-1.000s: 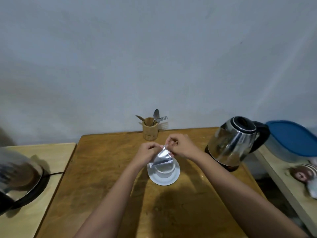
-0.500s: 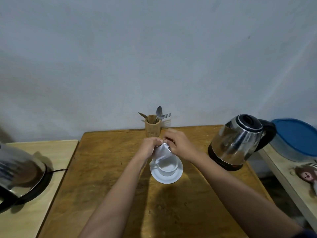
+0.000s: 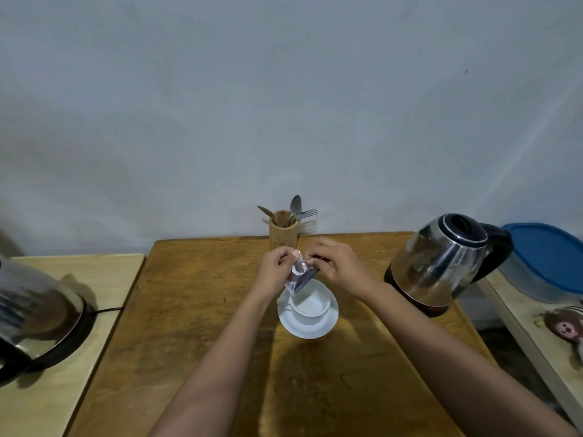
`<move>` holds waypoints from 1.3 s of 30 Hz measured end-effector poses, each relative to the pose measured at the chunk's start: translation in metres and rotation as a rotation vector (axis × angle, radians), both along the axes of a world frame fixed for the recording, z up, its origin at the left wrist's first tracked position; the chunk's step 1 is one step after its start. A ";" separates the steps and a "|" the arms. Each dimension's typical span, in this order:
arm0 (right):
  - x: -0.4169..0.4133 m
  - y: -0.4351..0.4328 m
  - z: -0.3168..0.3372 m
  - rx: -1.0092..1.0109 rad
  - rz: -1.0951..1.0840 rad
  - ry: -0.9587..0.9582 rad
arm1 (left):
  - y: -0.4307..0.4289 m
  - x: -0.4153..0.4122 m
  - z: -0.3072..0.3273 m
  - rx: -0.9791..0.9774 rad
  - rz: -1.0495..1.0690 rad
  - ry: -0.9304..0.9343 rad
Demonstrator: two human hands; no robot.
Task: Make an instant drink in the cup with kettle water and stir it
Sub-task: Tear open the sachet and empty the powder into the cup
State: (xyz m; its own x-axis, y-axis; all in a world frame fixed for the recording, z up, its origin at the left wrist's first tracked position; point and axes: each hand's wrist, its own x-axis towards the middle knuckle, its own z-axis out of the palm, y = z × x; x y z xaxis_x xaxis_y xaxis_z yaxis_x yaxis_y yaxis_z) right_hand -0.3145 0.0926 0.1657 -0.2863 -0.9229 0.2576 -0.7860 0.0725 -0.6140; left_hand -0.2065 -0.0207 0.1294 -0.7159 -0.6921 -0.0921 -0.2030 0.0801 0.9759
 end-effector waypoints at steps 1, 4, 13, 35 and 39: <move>0.000 0.002 -0.001 -0.002 -0.001 -0.026 | -0.001 0.001 -0.002 0.000 0.027 0.003; 0.001 0.006 -0.001 0.001 -0.002 -0.110 | -0.009 0.011 -0.003 0.009 0.117 0.011; 0.006 0.020 -0.002 0.045 -0.049 -0.223 | -0.043 0.049 -0.010 0.017 0.352 0.012; 0.139 -0.033 -0.152 0.309 -0.218 -0.331 | -0.045 0.138 -0.050 0.160 0.471 0.034; 0.141 -0.033 -0.103 0.093 -0.153 -0.796 | -0.039 0.111 -0.040 0.184 0.491 0.069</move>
